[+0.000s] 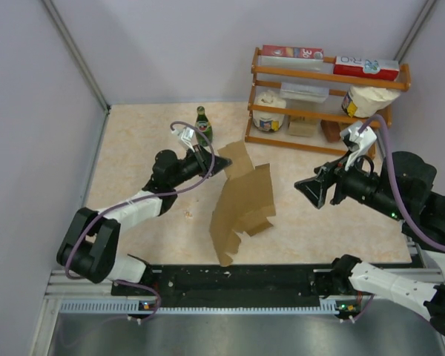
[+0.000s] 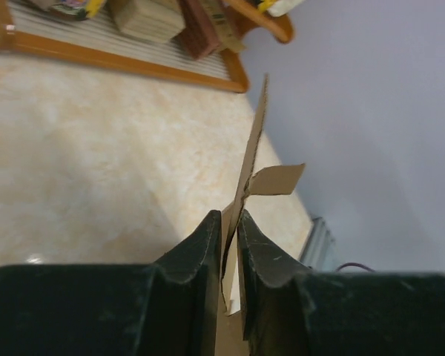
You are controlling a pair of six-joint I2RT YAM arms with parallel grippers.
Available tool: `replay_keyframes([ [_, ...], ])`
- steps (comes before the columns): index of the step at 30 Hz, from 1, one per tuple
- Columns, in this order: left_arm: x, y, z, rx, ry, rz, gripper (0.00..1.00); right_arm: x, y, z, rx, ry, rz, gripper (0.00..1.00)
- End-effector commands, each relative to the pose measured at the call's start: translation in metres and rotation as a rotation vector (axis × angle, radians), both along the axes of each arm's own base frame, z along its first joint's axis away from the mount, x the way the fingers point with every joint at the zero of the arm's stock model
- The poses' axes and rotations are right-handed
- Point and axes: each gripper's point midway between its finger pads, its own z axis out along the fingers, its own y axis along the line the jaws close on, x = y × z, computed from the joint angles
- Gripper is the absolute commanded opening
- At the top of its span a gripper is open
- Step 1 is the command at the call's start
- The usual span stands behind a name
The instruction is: Fold the paper box
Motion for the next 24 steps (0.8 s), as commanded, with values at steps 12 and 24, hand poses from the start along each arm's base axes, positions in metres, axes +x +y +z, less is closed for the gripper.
replay_keyframes([
  [12, 0.019, 0.059, -0.046, 0.512, -0.031, 0.22, 0.22, 0.005, 0.007, 0.003, 0.045, -0.01, -0.005, 0.71],
  [24, 0.001, 0.049, -0.09, 0.509, 0.149, 0.313, 0.21, 0.004, 0.003, -0.003, 0.051, -0.005, -0.024, 0.72],
])
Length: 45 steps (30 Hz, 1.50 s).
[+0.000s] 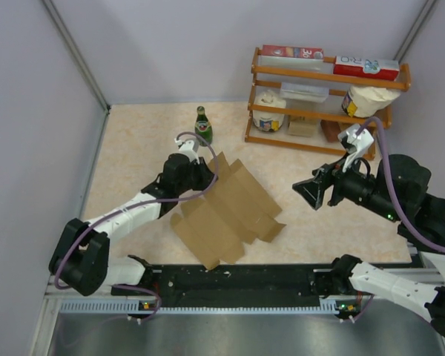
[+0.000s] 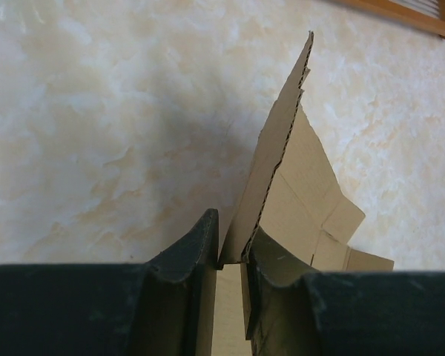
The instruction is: Fold the paper box
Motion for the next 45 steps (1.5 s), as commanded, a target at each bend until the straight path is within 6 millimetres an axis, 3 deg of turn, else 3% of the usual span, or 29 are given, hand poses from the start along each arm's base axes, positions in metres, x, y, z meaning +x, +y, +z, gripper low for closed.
replay_keyframes([
  [1, -0.002, -0.007, -0.009, -0.03, 0.029, 0.101, 0.21, 0.003, 0.0, 0.006, 0.029, -0.019, -0.018, 0.71],
  [9, -0.001, -0.037, -0.014, -0.057, 0.071, 0.222, 0.2, 0.007, 0.002, -0.004, 0.024, 0.004, -0.033, 0.72],
  [26, 0.021, -0.074, -0.019, -0.301, 0.214, 0.367, 0.0, 0.012, 0.01, -0.006, 0.043, 0.013, -0.034, 0.72],
  [34, 0.031, -0.08, -0.015, -0.365, 0.249, 0.398, 0.0, 0.009, 0.011, -0.008, 0.053, 0.023, -0.027, 0.72],
  [45, 0.014, -0.076, -0.037, -0.169, 0.232, 0.262, 0.13, 0.011, 0.013, -0.017, 0.038, 0.035, -0.022, 0.72],
])
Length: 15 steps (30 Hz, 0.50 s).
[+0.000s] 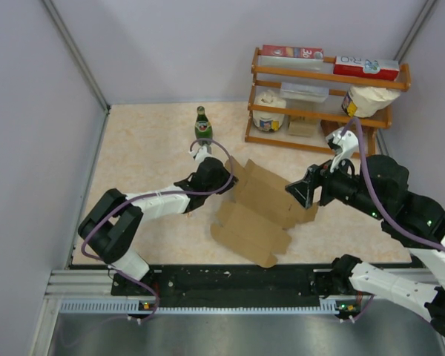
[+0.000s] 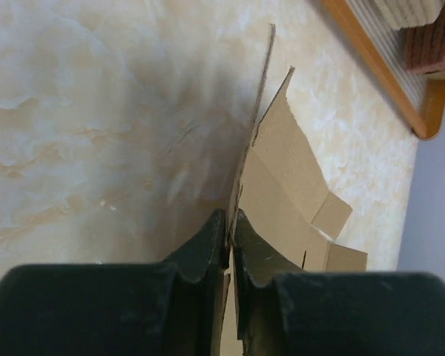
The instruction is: Fold the paper box
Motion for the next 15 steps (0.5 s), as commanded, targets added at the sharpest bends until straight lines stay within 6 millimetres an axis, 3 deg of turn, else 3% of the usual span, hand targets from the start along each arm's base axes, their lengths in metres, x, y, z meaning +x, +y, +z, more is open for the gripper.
replay_keyframes([
  [1, 0.0, -0.002, 0.005, 0.083, -0.048, -0.095, 0.16, 0.001, 0.003, 0.01, 0.041, -0.028, 0.005, 0.72],
  [5, -0.003, 0.007, 0.004, 0.144, -0.061, -0.108, 0.47, 0.002, 0.003, 0.007, 0.033, -0.028, 0.001, 0.72],
  [7, -0.003, 0.01, 0.007, 0.161, -0.072, -0.114, 0.57, 0.002, 0.002, 0.006, 0.03, -0.03, -0.002, 0.72],
  [12, -0.006, 0.022, 0.025, 0.23, -0.103, -0.122, 0.74, 0.005, 0.002, 0.003, 0.021, -0.025, -0.013, 0.72],
  [15, -0.011, 0.042, 0.035, 0.312, -0.114, -0.104, 0.77, 0.008, 0.002, -0.005, 0.007, -0.012, -0.026, 0.75],
])
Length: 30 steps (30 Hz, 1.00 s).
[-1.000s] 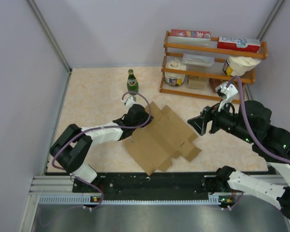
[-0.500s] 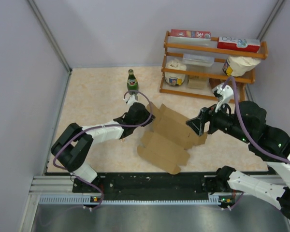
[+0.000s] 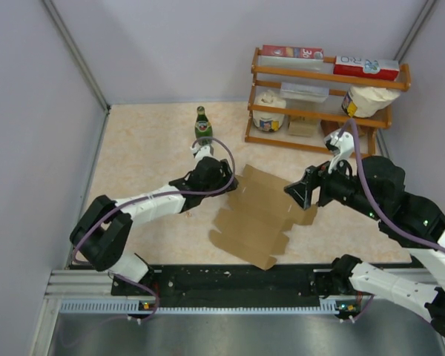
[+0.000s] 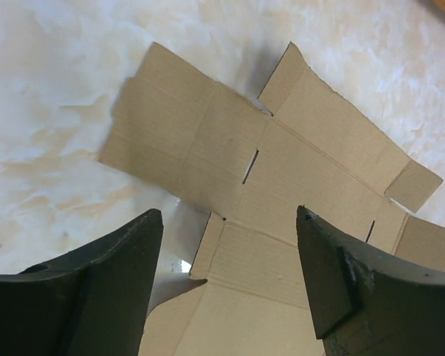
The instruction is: Fold the paper box
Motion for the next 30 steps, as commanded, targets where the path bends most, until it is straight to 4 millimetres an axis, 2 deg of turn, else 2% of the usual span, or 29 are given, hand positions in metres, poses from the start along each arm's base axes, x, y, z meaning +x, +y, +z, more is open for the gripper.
replay_keyframes([
  [1, 0.006, 0.025, 0.052, 0.082, -0.127, 0.019, 0.78, 0.008, 0.002, -0.003, 0.004, -0.007, -0.026, 0.76],
  [5, -0.002, 0.048, 0.072, 0.113, -0.196, 0.038, 0.78, 0.02, 0.005, -0.021, -0.029, 0.041, -0.062, 0.82],
  [7, -0.008, 0.051, 0.08, 0.115, -0.229, 0.005, 0.78, 0.031, 0.007, -0.033, -0.049, 0.07, -0.078, 0.84],
  [11, -0.026, 0.028, 0.089, 0.042, -0.298, -0.194, 0.74, 0.064, 0.004, -0.053, -0.036, 0.112, -0.091, 0.88],
  [17, -0.055, -0.004, 0.065, 0.024, -0.262, -0.353, 0.64, 0.132, -0.03, -0.112, -0.009, 0.282, -0.22, 0.88],
  [19, -0.068, -0.022, 0.058, 0.022, -0.253, -0.406, 0.59, 0.154, -0.041, -0.136, -0.03, 0.326, -0.276, 0.87],
  [24, -0.086, -0.048, 0.032, 0.026, -0.195, -0.455, 0.45, 0.186, -0.041, -0.175, -0.031, 0.397, -0.302, 0.87],
  [30, -0.108, -0.062, 0.006, 0.043, -0.141, -0.516, 0.26, 0.206, -0.044, -0.216, -0.046, 0.435, -0.277, 0.87],
])
